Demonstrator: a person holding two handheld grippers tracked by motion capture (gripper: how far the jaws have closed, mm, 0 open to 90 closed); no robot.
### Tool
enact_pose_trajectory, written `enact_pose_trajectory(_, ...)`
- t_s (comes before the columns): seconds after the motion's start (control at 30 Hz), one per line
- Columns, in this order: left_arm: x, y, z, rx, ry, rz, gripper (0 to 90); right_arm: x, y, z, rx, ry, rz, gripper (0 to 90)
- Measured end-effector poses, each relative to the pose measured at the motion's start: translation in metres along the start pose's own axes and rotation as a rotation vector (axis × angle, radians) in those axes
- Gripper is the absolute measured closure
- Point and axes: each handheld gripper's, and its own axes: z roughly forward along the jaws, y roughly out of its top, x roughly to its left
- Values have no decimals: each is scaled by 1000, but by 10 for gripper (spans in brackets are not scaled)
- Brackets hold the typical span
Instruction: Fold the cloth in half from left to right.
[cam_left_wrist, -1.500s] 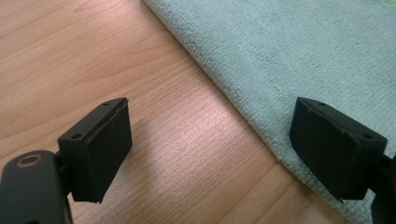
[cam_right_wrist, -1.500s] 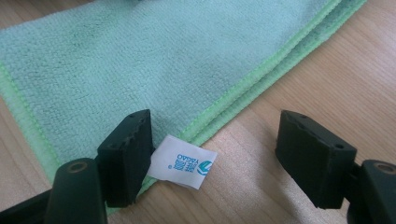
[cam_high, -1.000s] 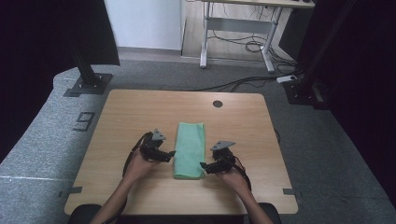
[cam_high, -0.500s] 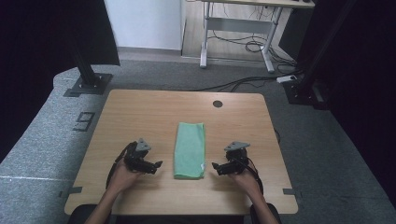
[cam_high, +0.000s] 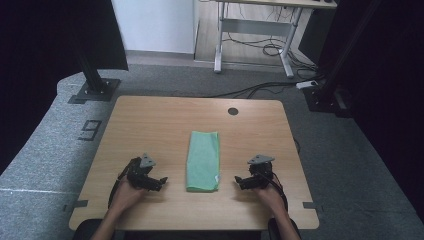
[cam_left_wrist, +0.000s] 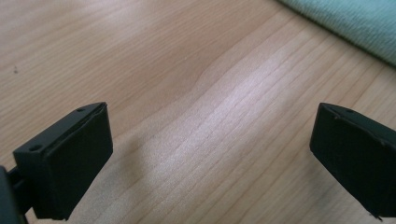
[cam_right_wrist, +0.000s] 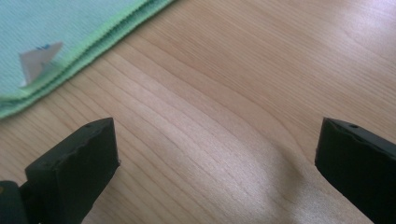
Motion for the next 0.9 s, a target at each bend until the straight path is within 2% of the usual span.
enact_pose_trajectory(0.1,1,-2,3,4,-1,1,0,-2,-3,2,-2,3,8,0)
enact_pose_trajectory(0.27,3,-4,4,0,-17,-23,0,-5,-7,5,8,5,9,0)
enact_pose_trajectory(0.47,6,-3,5,10,-35,-46,0,-8,-10,6,-6,20,24,0)
enact_pose_trajectory(0.9,6,-3,5,11,-33,-47,0,-8,-9,6,-4,20,22,0)
